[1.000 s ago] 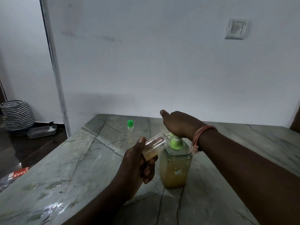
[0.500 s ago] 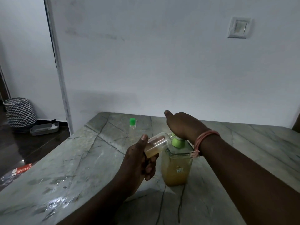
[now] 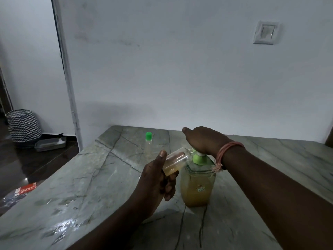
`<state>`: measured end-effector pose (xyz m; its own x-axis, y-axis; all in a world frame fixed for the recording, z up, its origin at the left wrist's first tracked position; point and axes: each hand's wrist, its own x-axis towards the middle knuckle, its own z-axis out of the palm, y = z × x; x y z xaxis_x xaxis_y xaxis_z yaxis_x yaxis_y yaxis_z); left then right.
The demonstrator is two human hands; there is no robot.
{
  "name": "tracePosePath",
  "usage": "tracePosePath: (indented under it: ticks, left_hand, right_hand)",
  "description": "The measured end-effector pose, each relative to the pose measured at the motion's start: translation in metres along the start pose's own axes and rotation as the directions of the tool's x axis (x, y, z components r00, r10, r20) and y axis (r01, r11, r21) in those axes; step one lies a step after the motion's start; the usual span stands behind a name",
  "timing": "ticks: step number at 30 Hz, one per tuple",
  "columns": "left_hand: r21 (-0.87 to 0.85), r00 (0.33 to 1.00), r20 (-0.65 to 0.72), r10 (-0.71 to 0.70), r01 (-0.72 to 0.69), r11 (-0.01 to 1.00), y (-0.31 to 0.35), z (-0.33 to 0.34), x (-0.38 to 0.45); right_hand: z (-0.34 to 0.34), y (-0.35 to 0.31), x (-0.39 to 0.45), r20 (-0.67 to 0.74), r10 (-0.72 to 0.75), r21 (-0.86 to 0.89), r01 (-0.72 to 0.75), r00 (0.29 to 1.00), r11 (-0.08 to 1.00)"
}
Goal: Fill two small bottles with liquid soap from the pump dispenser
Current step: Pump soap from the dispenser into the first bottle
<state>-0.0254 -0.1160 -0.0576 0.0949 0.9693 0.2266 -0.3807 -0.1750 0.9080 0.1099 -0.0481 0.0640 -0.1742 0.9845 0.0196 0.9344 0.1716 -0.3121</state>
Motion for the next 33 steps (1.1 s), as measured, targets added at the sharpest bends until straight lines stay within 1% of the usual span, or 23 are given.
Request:
tracePosePath:
  ticks: [5, 9, 12, 14, 17, 21, 24, 25, 28, 29, 33]
  left_hand:
    - [-0.005, 1.0, 0.013, 0.002, -0.002, 1.0, -0.002, 0.001, 0.001]
    - [-0.003, 1.0, -0.001, 0.01, -0.01, 1.0, -0.002, -0.002, 0.003]
    - [-0.009, 1.0, -0.027, -0.001, 0.001, 1.0, -0.002, -0.001, 0.003]
    - [-0.016, 1.0, -0.024, -0.006, 0.006, 1.0, -0.003, 0.0, 0.003]
    - [-0.019, 1.0, -0.007, 0.009, -0.009, 1.0, -0.004, -0.001, 0.002]
    - [-0.014, 1.0, -0.018, 0.008, -0.008, 1.0, -0.004, -0.002, 0.003]
    - [-0.004, 1.0, -0.027, 0.011, -0.011, 1.0, -0.003, 0.0, 0.003]
    - [0.002, 1.0, -0.023, 0.011, -0.011, 1.0, -0.003, 0.0, 0.003]
    - [0.012, 1.0, -0.018, 0.02, -0.02, 1.0, -0.002, 0.001, 0.002]
    - [0.011, 1.0, -0.019, 0.019, -0.019, 1.0, -0.003, 0.001, 0.002]
    - [0.026, 1.0, -0.024, 0.019, -0.019, 1.0, -0.003, -0.002, 0.004]
  right_hand:
    - [-0.005, -0.001, 0.006, 0.0, -0.004, -0.018, 0.004, 1.0, 1.0]
    - [0.001, 0.003, 0.007, -0.005, -0.035, -0.025, 0.035, 0.999, 0.999]
    - [0.002, 0.003, 0.005, -0.019, 0.02, 0.028, -0.019, 1.0, 0.999]
    - [-0.001, -0.001, 0.001, 0.006, 0.041, 0.025, -0.041, 0.999, 0.999]
    - [-0.006, -0.004, 0.004, 0.036, -0.01, -0.062, 0.012, 0.999, 0.998]
    - [0.001, 0.002, 0.005, -0.004, -0.063, -0.064, 0.062, 0.998, 0.996]
    - [0.003, 0.001, 0.004, -0.014, 0.008, 0.015, -0.008, 1.0, 1.0]
    - [0.002, 0.001, 0.004, -0.011, 0.025, 0.015, -0.024, 1.0, 1.0]
    - [-0.005, -0.003, 0.004, 0.026, -0.012, -0.129, 0.015, 1.0, 0.992]
    - [-0.008, -0.003, 0.005, 0.032, -0.019, -0.151, 0.024, 0.999, 0.988]
    - [-0.002, 0.002, 0.006, 0.024, -0.086, -0.147, 0.088, 0.996, 0.985]
